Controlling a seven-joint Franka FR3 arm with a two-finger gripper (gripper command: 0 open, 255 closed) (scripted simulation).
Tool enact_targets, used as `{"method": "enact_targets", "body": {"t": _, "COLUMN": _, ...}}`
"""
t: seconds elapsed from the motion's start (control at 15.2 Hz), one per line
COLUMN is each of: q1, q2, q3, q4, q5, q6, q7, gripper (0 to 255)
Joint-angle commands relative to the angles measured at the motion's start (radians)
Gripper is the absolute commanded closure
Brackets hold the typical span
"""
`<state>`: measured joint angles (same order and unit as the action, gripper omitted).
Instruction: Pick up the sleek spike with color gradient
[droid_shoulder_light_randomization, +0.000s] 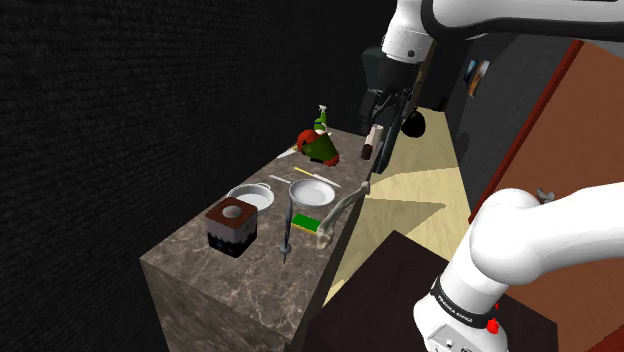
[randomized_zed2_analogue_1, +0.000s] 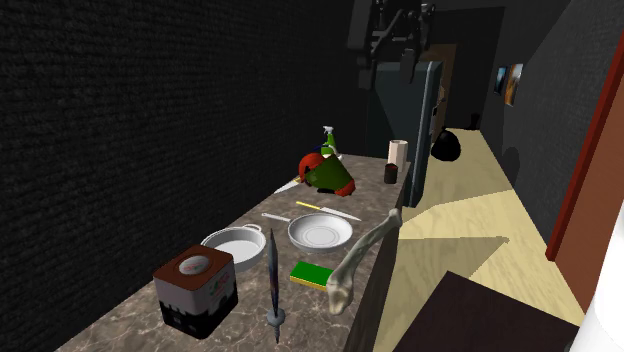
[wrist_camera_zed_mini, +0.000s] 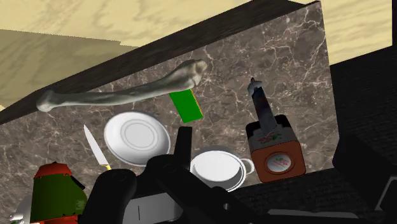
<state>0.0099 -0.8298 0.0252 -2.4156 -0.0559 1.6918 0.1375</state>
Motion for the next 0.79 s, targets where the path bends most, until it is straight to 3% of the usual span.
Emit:
{"method": "enact_targets", "body": {"t": 0.0, "q1": 0.000, "q2": 0.000, "q3": 0.000, "q4": 0.000, "q5": 0.000, "q6": 0.000, "q7": 0.000, "gripper": 0}}
{"method": "enact_targets", "body": {"t": 0.4, "q1": -0.001, "q2": -0.002, "q3": 0.071, "q4": -0.203, "q5": 0.012, "q6": 0.239, "q7": 0.113, "gripper": 0}}
{"method": "enact_targets", "body": {"t": 0.73, "q1": -0.008, "q2": 0.064, "q3": 0.143, "q4": -0.330, "q5": 0.015, "q6": 0.462, "q7": 0.219, "gripper": 0}}
